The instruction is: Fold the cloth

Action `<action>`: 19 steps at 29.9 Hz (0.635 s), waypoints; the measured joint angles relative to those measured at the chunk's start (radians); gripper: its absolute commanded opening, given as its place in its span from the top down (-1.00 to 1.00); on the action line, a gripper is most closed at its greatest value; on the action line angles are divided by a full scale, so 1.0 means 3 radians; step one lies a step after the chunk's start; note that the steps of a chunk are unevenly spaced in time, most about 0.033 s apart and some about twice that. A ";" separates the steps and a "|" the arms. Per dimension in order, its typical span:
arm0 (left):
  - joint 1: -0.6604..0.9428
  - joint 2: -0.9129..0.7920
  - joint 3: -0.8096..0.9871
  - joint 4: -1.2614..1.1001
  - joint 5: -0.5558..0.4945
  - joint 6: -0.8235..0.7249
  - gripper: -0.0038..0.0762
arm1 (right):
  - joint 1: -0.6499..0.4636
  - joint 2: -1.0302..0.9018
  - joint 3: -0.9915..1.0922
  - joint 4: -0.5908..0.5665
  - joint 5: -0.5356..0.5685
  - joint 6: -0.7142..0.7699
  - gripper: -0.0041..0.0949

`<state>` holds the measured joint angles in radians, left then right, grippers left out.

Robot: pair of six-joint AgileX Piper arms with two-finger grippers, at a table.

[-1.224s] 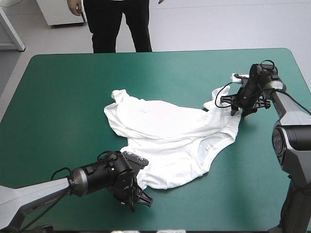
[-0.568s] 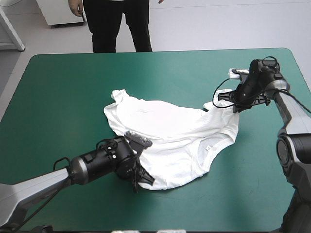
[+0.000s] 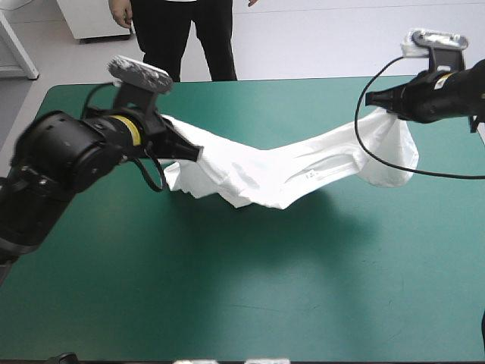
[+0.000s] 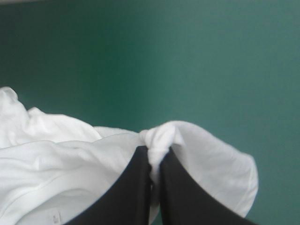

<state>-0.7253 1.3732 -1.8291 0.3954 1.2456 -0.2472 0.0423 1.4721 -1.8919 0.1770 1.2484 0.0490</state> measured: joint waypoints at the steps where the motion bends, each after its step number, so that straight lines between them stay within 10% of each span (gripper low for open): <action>1: 0.0000 0.0000 -0.0188 0.0046 0.0000 0.0036 0.93 | 0.0000 -0.0036 -0.0133 0.0010 0.0000 0.0000 0.95; 10: 0.0000 -0.0056 -0.1503 0.0317 -0.0022 0.0210 0.93 | 0.0000 -0.0118 -0.1540 0.0202 0.0003 -0.0101 0.95; 19: 0.0004 -0.0065 -0.2125 -0.0002 -0.0774 0.0391 0.93 | 0.0000 -0.0178 -0.2669 0.0311 0.0003 -0.0215 0.94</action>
<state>-0.7241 1.3537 -2.4667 0.3948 1.0133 -0.1298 0.0423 1.4187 -2.6927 0.2702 1.2493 -0.0154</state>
